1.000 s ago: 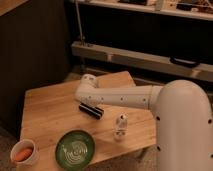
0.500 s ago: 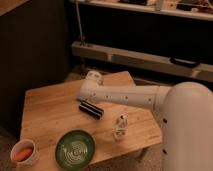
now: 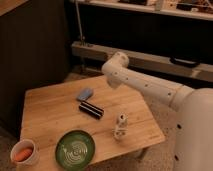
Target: Knock the bottle over
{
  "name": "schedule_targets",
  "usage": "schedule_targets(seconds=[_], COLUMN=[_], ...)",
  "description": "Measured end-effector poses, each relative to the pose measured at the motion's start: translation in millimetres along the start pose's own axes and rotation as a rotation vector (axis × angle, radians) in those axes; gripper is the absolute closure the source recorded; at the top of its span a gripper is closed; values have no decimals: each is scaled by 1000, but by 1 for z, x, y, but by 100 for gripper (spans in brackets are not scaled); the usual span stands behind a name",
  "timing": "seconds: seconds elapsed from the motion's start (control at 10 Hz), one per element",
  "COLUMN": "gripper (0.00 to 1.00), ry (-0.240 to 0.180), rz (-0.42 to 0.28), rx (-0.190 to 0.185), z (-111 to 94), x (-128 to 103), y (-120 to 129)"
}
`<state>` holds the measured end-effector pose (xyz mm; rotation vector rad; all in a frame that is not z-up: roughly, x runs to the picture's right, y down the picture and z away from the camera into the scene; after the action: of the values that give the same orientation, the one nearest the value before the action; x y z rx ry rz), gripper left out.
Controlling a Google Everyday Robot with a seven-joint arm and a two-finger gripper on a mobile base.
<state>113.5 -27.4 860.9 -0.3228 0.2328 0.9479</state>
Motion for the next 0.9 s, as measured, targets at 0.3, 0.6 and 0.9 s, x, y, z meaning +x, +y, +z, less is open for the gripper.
schedule_targets(seconds=[0.3,0.6,0.9], gripper=[80,80,80], ry=[29,48,82], rz=[84,128,160], rx=[-51,-112,-131], z=[-10,-27,-51], x=[56,115,180], y=[-42,-26,24])
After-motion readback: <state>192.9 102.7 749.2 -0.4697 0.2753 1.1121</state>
